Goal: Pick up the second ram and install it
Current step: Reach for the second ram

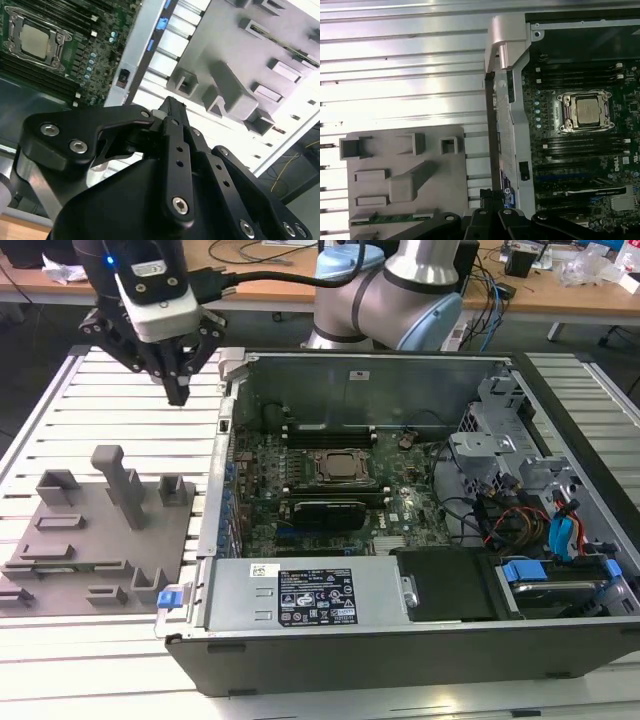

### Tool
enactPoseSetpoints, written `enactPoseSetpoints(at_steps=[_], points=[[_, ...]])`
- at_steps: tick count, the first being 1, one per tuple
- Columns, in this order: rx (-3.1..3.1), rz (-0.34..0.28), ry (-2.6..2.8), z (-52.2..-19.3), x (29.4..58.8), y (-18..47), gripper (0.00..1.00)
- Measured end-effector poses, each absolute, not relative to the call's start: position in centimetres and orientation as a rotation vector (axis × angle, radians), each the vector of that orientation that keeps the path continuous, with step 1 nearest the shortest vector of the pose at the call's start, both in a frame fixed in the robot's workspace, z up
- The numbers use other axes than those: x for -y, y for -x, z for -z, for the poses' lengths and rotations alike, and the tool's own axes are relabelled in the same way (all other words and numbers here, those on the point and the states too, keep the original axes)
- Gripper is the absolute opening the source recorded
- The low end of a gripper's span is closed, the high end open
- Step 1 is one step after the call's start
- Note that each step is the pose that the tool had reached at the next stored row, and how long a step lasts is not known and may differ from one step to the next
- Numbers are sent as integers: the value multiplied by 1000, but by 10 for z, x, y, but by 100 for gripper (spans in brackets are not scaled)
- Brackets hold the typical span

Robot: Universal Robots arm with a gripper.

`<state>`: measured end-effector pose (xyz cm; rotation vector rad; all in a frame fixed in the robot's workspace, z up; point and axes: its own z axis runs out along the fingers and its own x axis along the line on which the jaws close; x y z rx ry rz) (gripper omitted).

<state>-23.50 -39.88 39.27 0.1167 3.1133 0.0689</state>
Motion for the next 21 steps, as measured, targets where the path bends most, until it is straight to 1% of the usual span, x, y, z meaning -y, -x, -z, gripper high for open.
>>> enactPoseSetpoints(at_steps=[17, 21], points=[[-3113, -69, -117, -391, 399, 305, 11], [-3113, -69, -117, -390, 399, 330, 11]])
